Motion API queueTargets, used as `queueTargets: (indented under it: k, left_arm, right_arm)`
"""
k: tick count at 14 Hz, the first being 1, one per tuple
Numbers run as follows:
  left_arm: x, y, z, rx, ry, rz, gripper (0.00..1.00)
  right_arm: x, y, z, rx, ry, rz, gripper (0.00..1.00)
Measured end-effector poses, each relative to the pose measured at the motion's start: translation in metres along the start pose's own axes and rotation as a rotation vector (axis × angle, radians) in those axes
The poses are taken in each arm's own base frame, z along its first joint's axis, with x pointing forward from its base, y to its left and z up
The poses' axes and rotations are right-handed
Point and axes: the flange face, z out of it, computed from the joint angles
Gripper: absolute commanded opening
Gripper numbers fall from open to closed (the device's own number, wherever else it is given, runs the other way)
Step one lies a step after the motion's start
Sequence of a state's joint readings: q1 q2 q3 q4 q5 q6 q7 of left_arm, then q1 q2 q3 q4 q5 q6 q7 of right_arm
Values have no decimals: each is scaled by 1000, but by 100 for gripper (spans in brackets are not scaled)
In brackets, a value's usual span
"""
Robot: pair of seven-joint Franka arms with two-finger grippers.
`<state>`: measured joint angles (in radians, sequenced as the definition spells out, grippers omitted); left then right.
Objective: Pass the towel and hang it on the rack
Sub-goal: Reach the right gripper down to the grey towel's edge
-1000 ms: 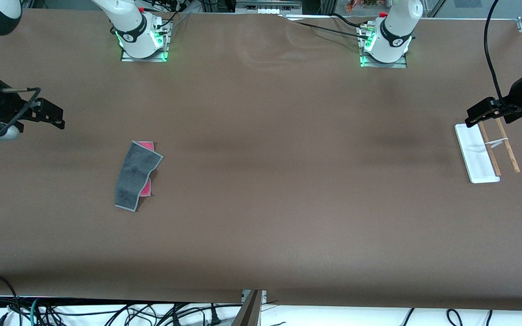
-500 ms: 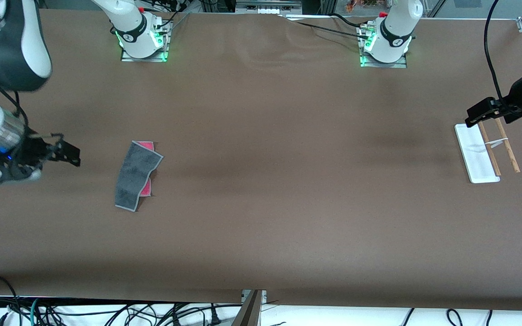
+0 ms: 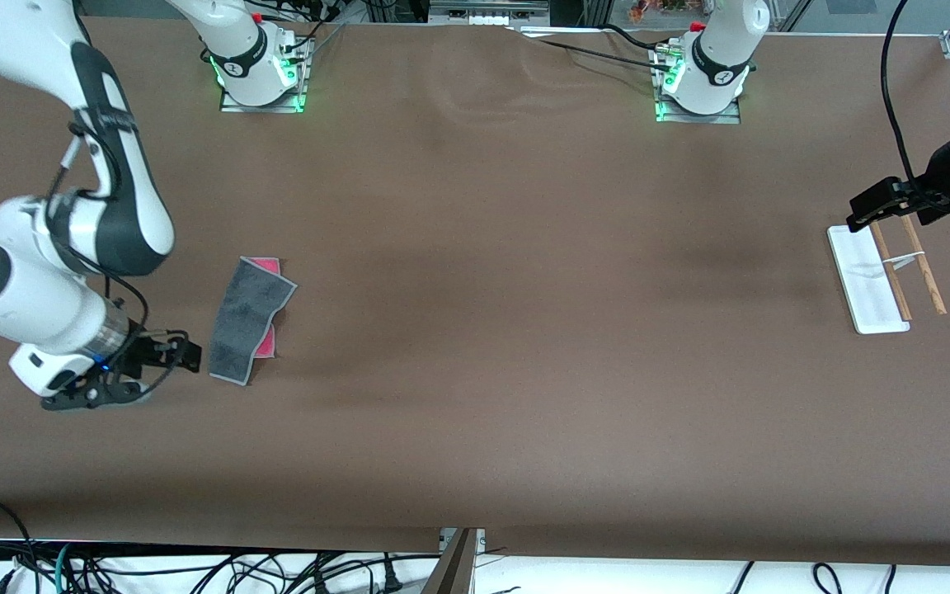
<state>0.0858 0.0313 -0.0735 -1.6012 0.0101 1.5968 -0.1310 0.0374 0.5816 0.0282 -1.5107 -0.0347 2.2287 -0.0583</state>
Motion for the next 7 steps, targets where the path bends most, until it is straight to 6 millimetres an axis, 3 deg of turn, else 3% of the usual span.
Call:
queueTargets:
  k: [2, 5, 7]
  left_arm:
    - [0, 0, 0, 0, 0, 0, 100]
    - [0, 0, 0, 0, 0, 0, 100]
    - [0, 0, 0, 0, 0, 0, 100]
  right_arm:
    - [3, -16, 40, 6, 26, 4, 100]
    - [3, -45, 82, 12, 45, 57, 100]
    - [0, -44, 104, 4, 41, 92, 100]
